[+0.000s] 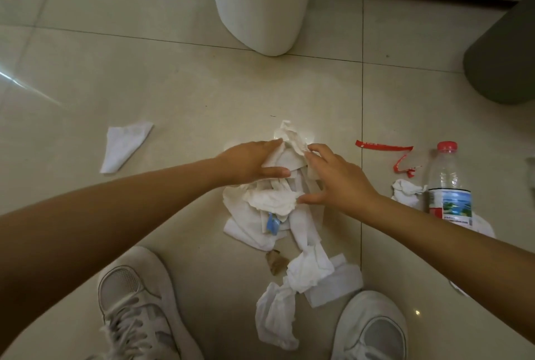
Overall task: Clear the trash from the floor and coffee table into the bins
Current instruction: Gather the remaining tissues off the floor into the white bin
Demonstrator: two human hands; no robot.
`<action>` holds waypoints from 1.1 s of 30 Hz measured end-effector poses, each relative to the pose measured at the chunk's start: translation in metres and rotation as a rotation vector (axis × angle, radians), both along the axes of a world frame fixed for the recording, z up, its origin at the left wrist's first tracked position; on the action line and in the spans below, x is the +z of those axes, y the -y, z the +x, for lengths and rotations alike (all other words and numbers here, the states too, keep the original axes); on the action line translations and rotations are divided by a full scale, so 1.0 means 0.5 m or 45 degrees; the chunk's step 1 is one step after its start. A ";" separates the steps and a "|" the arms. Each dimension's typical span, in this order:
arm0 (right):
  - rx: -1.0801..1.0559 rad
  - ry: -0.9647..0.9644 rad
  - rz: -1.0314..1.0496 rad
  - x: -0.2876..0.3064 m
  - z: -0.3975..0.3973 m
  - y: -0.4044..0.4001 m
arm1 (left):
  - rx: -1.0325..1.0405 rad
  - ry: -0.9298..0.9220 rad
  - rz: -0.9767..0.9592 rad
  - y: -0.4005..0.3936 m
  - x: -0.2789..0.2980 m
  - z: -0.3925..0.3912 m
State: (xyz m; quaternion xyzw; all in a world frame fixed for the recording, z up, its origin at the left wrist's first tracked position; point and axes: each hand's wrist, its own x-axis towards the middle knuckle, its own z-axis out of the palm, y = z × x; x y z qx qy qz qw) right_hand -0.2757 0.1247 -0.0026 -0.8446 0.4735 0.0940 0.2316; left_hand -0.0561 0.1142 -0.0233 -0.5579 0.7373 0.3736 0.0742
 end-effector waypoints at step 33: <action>-0.009 -0.033 0.213 -0.028 -0.029 -0.005 | 0.009 0.282 -0.149 -0.014 -0.056 -0.091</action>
